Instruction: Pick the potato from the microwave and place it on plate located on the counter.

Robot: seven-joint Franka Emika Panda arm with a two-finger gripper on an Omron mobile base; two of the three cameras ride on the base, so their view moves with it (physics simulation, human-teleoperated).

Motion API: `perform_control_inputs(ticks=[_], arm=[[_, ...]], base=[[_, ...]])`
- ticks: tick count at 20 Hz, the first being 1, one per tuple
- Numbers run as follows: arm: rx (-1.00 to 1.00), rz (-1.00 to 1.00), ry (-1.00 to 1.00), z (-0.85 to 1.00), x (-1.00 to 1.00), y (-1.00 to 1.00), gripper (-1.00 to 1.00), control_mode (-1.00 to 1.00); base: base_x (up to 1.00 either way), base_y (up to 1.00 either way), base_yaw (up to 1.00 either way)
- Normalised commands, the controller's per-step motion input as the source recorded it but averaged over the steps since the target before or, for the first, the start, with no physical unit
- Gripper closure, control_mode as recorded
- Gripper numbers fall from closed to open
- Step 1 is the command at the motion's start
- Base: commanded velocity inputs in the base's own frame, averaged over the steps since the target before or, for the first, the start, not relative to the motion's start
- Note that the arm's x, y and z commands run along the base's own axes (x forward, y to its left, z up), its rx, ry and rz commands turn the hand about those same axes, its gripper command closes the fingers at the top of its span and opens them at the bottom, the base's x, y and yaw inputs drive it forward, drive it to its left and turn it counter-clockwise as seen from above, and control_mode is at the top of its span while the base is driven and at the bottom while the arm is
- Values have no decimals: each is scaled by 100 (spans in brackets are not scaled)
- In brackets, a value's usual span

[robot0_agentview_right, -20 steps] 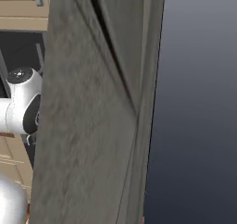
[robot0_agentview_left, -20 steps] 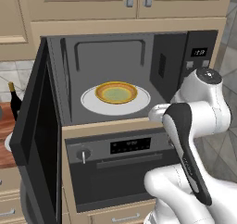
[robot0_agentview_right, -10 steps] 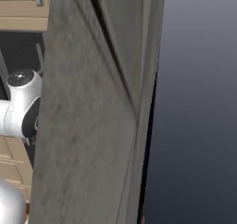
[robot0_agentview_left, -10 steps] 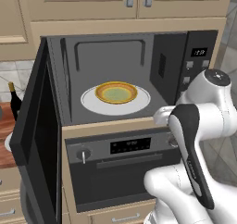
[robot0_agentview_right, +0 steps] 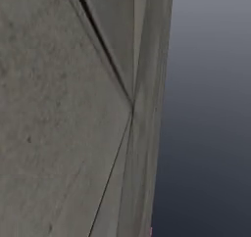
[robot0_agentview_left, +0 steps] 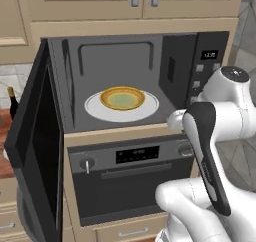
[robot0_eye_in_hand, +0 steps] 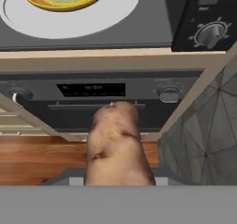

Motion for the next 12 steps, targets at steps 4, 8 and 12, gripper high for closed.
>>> perform_control_inputs(ticks=[4,8,12], arm=[[0,0,0,0,0,0,100,100],[0,0,0,0,0,0,100,100],[0,0,0,0,0,0,100,100]], base=[[-100,-65,5],[-100,-44,32],[-75,8,84]])
